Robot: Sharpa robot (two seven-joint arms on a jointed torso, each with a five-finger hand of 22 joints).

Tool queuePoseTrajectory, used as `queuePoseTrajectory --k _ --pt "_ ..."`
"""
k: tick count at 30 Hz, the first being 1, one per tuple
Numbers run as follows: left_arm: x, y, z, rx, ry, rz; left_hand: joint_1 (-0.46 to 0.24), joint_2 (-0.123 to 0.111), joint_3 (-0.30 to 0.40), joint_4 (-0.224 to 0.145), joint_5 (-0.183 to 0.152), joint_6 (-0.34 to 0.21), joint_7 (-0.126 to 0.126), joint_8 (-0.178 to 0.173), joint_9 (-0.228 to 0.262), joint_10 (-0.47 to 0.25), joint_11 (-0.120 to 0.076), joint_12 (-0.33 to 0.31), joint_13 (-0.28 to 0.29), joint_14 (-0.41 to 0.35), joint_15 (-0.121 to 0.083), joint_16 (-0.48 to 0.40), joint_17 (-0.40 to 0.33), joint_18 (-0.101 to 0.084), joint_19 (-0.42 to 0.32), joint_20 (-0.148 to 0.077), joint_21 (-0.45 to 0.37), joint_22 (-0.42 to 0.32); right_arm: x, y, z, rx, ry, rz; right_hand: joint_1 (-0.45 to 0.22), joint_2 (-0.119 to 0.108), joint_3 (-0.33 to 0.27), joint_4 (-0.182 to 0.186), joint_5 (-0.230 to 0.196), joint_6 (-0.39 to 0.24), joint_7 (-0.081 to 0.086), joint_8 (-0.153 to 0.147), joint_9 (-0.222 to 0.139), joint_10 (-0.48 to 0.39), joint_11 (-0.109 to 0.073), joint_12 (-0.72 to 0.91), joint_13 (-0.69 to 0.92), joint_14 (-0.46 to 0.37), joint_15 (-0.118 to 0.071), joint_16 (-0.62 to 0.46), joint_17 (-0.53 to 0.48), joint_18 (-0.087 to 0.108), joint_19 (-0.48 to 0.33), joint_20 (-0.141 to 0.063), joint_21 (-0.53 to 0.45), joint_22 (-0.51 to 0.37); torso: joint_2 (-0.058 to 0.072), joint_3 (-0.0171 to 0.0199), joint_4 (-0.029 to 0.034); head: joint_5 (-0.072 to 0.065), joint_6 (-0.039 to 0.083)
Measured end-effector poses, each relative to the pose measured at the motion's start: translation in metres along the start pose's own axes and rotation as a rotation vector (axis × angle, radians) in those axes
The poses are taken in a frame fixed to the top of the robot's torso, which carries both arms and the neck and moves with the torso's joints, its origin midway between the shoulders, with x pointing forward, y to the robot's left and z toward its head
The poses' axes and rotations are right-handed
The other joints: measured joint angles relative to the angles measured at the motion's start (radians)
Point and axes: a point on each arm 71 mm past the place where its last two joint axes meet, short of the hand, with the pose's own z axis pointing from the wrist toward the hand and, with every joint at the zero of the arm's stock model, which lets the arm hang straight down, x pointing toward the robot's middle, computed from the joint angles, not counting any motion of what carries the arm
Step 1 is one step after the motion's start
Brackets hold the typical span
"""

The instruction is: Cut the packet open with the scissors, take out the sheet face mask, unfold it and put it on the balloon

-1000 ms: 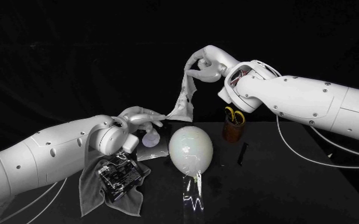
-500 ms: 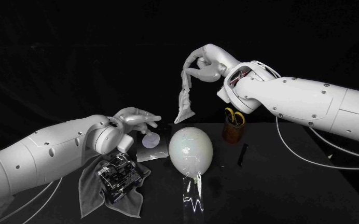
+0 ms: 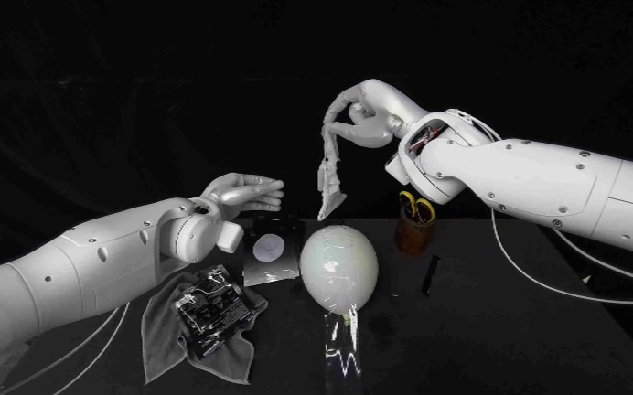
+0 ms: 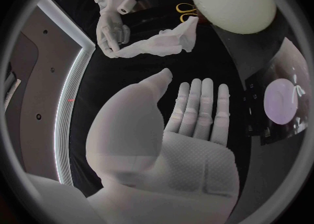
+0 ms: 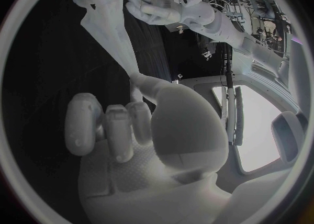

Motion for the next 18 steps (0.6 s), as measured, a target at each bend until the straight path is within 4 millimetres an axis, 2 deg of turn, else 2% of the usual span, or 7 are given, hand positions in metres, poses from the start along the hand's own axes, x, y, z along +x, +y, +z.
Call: queuePoseTrajectory --k 1,3,5,9,15,17,18 --pt "0.002 -0.002 0.001 0.02 0.003 -0.017 0.0 0.0 -0.002 0.002 0.0 -0.003 -0.002 -0.003 -0.002 -0.006 0.006 -0.006 -0.006 -0.012 0.007 -0.016 -0.008 -0.006 -0.011 0.003 -0.013 -0.008 0.0 0.001 0.0 -0.003 0.002 0.002 0.0 0.0 0.0 0.0 0.0 0.0 0.0 0.0 0.0 0.0 0.0 0.001 0.0 0.0 0.0 0.0 0.0 0.0 0.0 0.0 0.0 0.0 0.0 0.0 0.0001 0.001 0.0" --pt "0.006 -0.006 0.004 0.06 0.014 -0.05 -0.003 -0.003 -0.025 0.012 0.0 -0.029 -0.008 -0.02 -0.012 -0.041 0.016 -0.035 -0.027 -0.067 0.027 -0.082 -0.039 -0.031 -0.103 0.007 -0.089 -0.055 0.001 0.003 -0.001 -0.011 0.005 0.008 -0.001 -0.001 0.0 0.0 0.0 0.0 0.0 -0.001 0.0 0.0 0.0 0.002 0.0 0.0 0.0 0.0 0.0 0.0 0.0 0.0 0.0 0.0 0.0 0.0001 0.0002 0.003 0.0" --pt "0.01 -0.008 0.007 0.087 0.027 -0.075 -0.005 -0.005 -0.047 0.017 0.0 -0.038 -0.002 -0.025 -0.017 -0.056 0.016 -0.053 -0.042 -0.087 0.037 -0.124 -0.06 -0.031 -0.136 0.009 -0.127 -0.08 0.002 0.005 -0.003 -0.017 0.009 0.012 -0.001 -0.001 0.0 0.0 -0.001 0.0 0.0 -0.001 0.0 0.0 0.0 0.002 0.0 0.0 0.0 0.0 0.0 0.0 0.0 0.0 0.0 0.0 -0.001 0.0001 0.0003 0.005 0.0" --pt "0.019 -0.011 0.013 0.118 0.054 -0.108 -0.005 -0.005 -0.086 0.024 0.0 -0.048 0.008 -0.036 -0.026 -0.068 0.018 -0.078 -0.067 -0.097 0.04 -0.187 -0.093 -0.031 -0.14 0.008 -0.16 -0.106 0.003 0.008 -0.004 -0.027 0.013 0.021 -0.001 -0.001 0.0 0.0 -0.002 0.0 0.0 -0.002 0.0 0.0 0.0 0.002 0.0 0.0 0.0 -0.001 -0.001 0.0 0.0 0.0 0.0 0.0 -0.001 0.0001 0.0001 0.008 -0.001" --pt "0.03 -0.014 0.019 0.133 0.098 -0.129 -0.005 -0.005 -0.145 0.044 0.0 -0.059 0.005 -0.041 -0.033 -0.071 0.022 -0.098 -0.09 -0.094 0.049 -0.242 -0.121 -0.031 -0.14 0.008 -0.191 -0.131 0.005 0.012 -0.004 -0.036 0.017 0.033 -0.001 -0.001 0.0 0.0 -0.002 -0.001 0.0 -0.003 0.0 -0.001 -0.001 0.002 -0.001 0.0 0.0 -0.001 -0.001 0.0 0.0 0.0 0.0 -0.001 -0.001 0.0006 -0.0002 0.013 -0.002" --pt "0.033 -0.014 0.02 0.132 0.117 -0.134 -0.009 -0.001 -0.199 0.071 0.0 -0.07 0.005 -0.045 -0.037 -0.076 0.028 -0.101 -0.096 -0.078 0.055 -0.26 -0.13 -0.031 -0.129 0.009 -0.196 -0.138 0.005 0.014 -0.004 -0.041 0.018 0.037 -0.001 -0.001 0.0 0.0 -0.002 -0.001 0.0 -0.001 0.0 -0.001 -0.001 0.002 -0.001 0.0 0.0 -0.003 -0.001 0.0 0.0 0.0 0.004 -0.001 -0.001 0.001 -0.0002 0.014 -0.002" --pt "0.034 -0.014 0.02 0.131 0.125 -0.135 -0.019 0.009 -0.233 0.093 0.0 -0.072 0.003 -0.048 -0.039 -0.07 0.034 -0.101 -0.097 -0.069 0.056 -0.266 -0.133 -0.031 -0.117 0.008 -0.2 -0.141 0.006 0.014 -0.004 -0.042 0.019 0.039 -0.001 -0.001 0.0 0.0 -0.002 -0.002 0.001 0.001 0.0 -0.001 -0.001 0.002 -0.001 0.0 0.0 -0.004 -0.001 0.0 0.0 0.0 0.004 -0.001 -0.001 0.0011 -0.0002 0.014 -0.003"
